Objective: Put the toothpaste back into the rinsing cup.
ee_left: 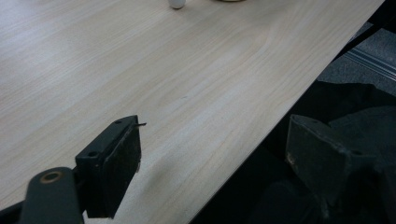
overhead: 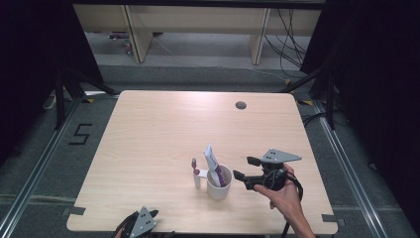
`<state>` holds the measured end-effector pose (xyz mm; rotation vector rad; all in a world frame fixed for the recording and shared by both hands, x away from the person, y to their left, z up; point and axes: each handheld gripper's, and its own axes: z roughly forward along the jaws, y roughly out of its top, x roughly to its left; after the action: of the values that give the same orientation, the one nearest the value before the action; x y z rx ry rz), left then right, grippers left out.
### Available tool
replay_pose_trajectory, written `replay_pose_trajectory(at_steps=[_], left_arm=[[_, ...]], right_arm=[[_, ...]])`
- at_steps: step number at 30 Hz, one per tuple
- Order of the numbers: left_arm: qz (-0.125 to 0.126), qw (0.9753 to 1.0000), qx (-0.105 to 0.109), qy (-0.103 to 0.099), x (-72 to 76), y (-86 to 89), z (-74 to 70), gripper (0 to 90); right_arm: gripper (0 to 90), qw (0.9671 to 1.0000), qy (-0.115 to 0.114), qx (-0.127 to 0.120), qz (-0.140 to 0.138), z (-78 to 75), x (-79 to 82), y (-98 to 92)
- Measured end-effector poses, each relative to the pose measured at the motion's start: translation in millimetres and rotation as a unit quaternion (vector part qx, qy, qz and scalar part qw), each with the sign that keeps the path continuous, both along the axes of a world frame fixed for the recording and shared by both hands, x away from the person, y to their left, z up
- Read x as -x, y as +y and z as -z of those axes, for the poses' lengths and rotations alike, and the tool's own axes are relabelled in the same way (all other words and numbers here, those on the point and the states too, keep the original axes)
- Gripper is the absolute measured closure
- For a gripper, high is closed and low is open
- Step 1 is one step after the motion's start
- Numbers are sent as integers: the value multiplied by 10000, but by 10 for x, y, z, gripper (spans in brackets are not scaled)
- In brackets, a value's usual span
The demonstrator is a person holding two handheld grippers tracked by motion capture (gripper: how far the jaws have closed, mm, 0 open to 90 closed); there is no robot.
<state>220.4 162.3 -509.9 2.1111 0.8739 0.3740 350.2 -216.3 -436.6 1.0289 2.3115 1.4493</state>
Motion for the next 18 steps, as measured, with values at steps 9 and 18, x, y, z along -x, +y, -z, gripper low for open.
replay_pose_trajectory(at_steps=[9, 18], left_arm=[[-16, 10000, -44, -4, 8, 19, 4, 181], [79, 9997, -251, 1, 16, 30, -12, 181]], right_arm=[[228, 9998, 86, -57, 167, 44, 44, -168], [211, 9990, 182, -105, 405, 86, 90, -352]])
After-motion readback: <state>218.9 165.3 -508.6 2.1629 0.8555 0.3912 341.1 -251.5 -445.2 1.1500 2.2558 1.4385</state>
